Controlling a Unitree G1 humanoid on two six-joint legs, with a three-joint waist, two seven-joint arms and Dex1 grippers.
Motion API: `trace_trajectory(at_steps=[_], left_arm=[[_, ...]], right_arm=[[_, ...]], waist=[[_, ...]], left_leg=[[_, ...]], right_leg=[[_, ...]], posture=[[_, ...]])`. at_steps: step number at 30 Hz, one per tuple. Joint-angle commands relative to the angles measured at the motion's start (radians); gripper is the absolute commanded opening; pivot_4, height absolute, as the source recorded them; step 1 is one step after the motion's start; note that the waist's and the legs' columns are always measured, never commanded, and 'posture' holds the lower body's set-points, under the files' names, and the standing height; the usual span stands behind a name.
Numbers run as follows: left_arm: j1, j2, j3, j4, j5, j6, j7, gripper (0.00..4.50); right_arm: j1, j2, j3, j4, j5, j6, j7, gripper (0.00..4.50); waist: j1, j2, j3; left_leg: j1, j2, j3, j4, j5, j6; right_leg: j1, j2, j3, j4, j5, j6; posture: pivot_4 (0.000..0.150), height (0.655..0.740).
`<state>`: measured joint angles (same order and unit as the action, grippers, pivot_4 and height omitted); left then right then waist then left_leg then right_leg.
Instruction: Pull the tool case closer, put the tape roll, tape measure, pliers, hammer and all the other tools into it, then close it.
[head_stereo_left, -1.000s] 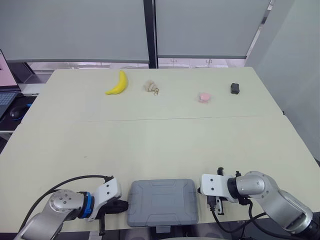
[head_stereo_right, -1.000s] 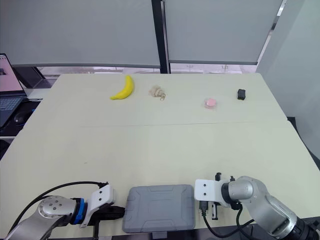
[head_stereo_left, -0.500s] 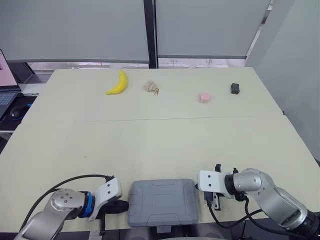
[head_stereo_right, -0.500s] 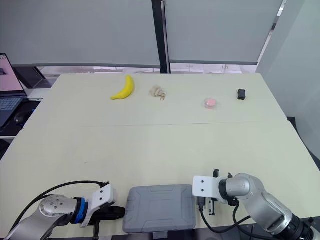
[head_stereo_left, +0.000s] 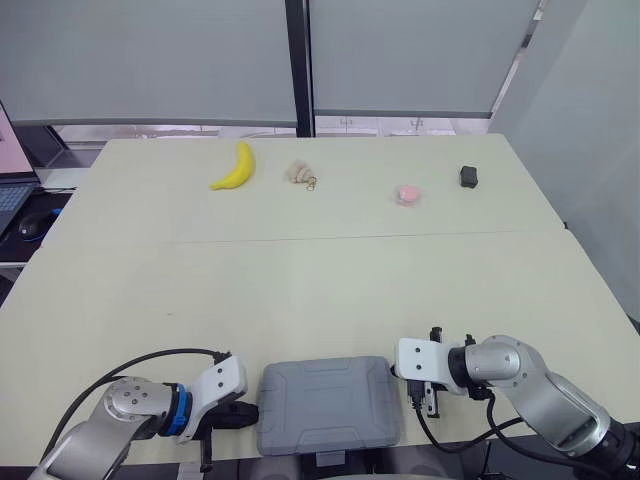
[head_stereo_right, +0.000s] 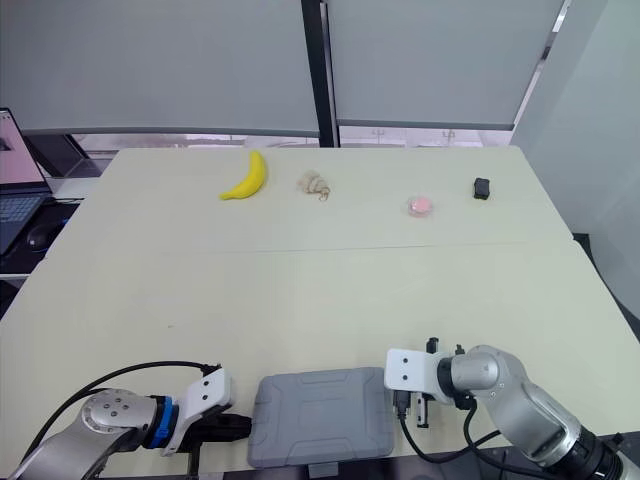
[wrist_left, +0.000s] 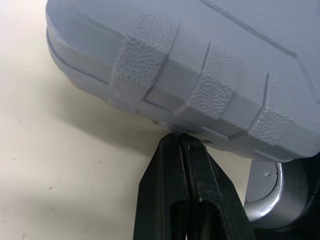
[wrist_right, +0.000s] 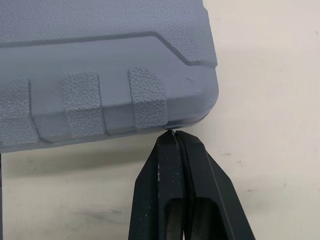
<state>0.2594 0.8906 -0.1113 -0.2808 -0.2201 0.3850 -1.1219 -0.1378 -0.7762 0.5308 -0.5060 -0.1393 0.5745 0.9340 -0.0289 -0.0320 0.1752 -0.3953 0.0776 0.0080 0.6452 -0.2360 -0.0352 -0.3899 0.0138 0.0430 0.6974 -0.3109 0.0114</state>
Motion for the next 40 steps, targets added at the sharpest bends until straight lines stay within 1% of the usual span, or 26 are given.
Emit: trace_trajectory(at_steps=[1,7,11,16,19,20,24,27,33,40], left_arm=[[-0.01,-0.002,-0.002,-0.053,-0.024,-0.015,-0.012,0.0],[0.007,0.024,0.027,-0.017,-0.014,-0.042,-0.019,0.0],[0.011,0.056,0.094,0.045,-0.016,-0.077,-0.017,0.0],[0.003,0.09,0.236,0.134,-0.07,-0.134,-0.054,0.0],[-0.018,0.108,0.318,0.146,-0.117,-0.139,-0.087,0.0],[-0.023,0.124,0.342,0.136,-0.135,-0.112,-0.098,0.0],[-0.076,0.169,0.38,0.139,-0.11,-0.117,-0.086,0.0],[-0.136,0.203,0.368,0.214,-0.075,-0.166,-0.105,0.0],[-0.21,0.23,0.353,0.345,-0.038,-0.244,-0.142,0.0],[-0.219,0.206,0.343,0.361,-0.036,-0.25,-0.141,0.0]], right_arm=[[-0.011,0.005,-0.013,-0.034,0.006,-0.024,0.008,0.02],[0.007,-0.045,-0.061,-0.053,0.017,-0.019,0.019,0.02],[0.06,-0.124,-0.164,-0.08,0.061,-0.032,0.044,0.02],[0.175,-0.238,-0.384,-0.094,0.163,-0.182,0.102,0.02],[0.25,-0.291,-0.562,-0.088,0.256,-0.267,0.18,0.02],[0.268,-0.311,-0.63,-0.08,0.296,-0.287,0.224,0.02],[0.286,-0.397,-0.807,-0.017,0.413,-0.275,0.376,0.02],[0.269,-0.438,-0.856,0.035,0.44,-0.28,0.425,0.02],[0.261,-0.469,-0.867,0.082,0.452,-0.288,0.469,0.02],[0.238,-0.463,-0.823,0.102,0.431,-0.31,0.458,0.02]], waist=[[0.0,0.0,0.0],[0.0,0.0,0.0],[0.002,0.0,0.0],[0.002,0.0,0.0],[0.002,0.0,0.001],[0.002,0.0,0.001],[0.002,0.0,0.001],[0.002,0.0,0.001],[-0.001,0.001,0.002],[-0.001,0.001,0.002]], left_leg=[[0.0,0.0,0.0,0.0,0.0,0.0],[0.0,0.0,0.0,0.0,0.0,0.0],[0.0,0.0,0.0,0.0,0.0,0.0],[0.0,0.001,-0.001,-0.001,0.0,0.0],[0.0,0.001,-0.001,-0.001,0.0,0.0],[0.0,0.001,0.0,-0.001,0.0,0.0],[0.001,0.001,0.0,-0.001,0.0,0.0],[0.002,0.001,0.001,-0.001,0.0,0.0],[0.002,0.001,0.002,-0.002,0.0,0.0],[0.001,0.001,0.003,-0.002,0.0,0.0]], right_leg=[[0.0,0.0,0.0,0.0,0.0,0.0],[0.0,0.0,0.0,0.0,0.0,0.0],[0.0,0.0,0.0,0.0,0.0,0.0],[0.0,-0.001,-0.001,0.0,-0.001,-0.001],[0.0,-0.001,-0.001,0.0,-0.001,-0.001],[0.0,-0.001,-0.001,0.0,-0.001,-0.001],[0.001,0.0,-0.001,0.0,0.0,0.0],[0.002,-0.001,0.0,0.0,0.0,0.0],[0.0,-0.001,0.0,0.0,-0.001,-0.002],[0.0,0.0,0.001,-0.001,-0.001,-0.002]], posture=[[0.15,0.7274],[0.15,0.7274],[0.15,0.7274],[0.15,0.7274],[0.15,0.7274],[0.15,0.7274],[0.15,0.7274],[0.15,0.7274],[0.15,0.7274],[0.15,0.7274]])
